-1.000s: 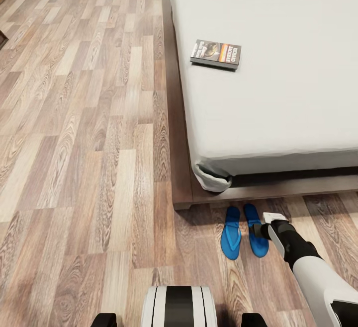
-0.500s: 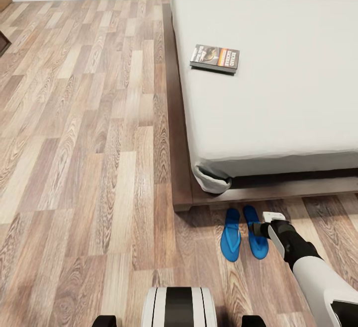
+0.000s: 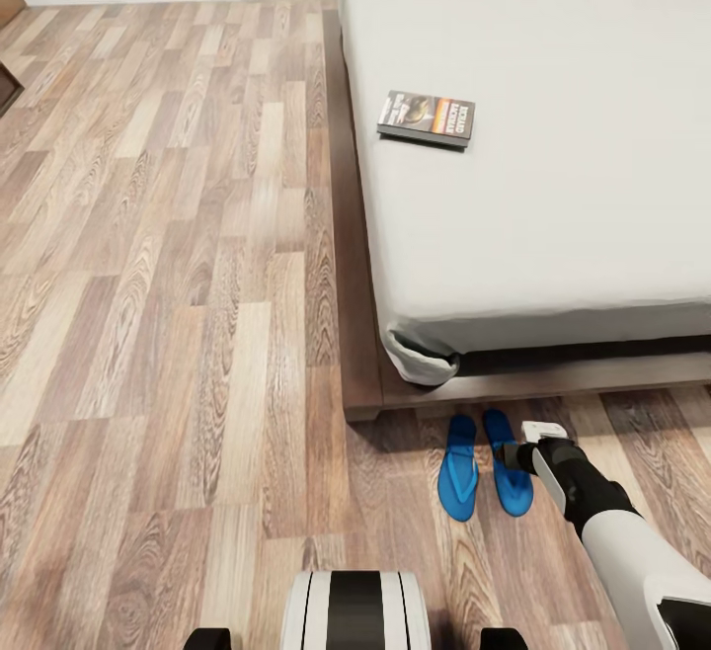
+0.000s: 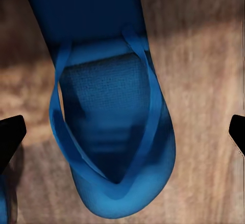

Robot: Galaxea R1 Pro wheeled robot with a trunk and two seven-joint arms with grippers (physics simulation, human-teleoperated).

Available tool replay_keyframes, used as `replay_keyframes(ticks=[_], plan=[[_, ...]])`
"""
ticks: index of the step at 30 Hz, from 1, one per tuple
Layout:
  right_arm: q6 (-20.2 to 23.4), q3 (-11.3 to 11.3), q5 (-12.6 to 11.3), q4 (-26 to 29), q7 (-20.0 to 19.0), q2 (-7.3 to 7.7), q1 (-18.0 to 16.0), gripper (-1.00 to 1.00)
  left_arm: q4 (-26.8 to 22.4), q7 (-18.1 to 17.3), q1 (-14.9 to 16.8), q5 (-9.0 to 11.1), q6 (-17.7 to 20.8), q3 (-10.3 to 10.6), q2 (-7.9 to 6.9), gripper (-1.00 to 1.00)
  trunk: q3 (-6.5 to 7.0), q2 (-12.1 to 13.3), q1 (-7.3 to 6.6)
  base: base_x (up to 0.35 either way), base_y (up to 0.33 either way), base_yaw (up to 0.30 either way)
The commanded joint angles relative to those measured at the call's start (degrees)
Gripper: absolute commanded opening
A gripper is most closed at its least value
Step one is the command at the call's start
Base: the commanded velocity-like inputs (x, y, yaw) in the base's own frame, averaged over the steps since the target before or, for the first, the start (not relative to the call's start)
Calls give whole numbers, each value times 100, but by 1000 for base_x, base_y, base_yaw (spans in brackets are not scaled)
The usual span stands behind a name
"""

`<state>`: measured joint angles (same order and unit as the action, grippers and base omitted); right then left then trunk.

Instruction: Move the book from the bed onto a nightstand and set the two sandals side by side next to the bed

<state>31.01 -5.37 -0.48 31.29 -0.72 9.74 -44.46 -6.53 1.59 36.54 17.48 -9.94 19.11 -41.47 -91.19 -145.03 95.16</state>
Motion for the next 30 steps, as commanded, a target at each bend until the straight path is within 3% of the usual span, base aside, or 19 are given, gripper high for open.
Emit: replay_keyframes(ticks=[1,7,23,30], plan=[[29,-15,-5,9,-7,-1,1,100,1,17,2,40,-17,52,-2,100,20,0,-3,0,0,0],[29,-12,-2,6,-9,1,7,100,2,17,2,38,-17,52,-2,100,153,8,-19,0,0,0],[28,-6,-4,2,-17,82,22,100,-4,17,2,38,-17,58,-2,100,153,8,-19,0,0,0],[25,-7,3,-107,-22,94,24,100,-6,20,2,39,-17,58,-2,100,308,18,-37,0,0,0]])
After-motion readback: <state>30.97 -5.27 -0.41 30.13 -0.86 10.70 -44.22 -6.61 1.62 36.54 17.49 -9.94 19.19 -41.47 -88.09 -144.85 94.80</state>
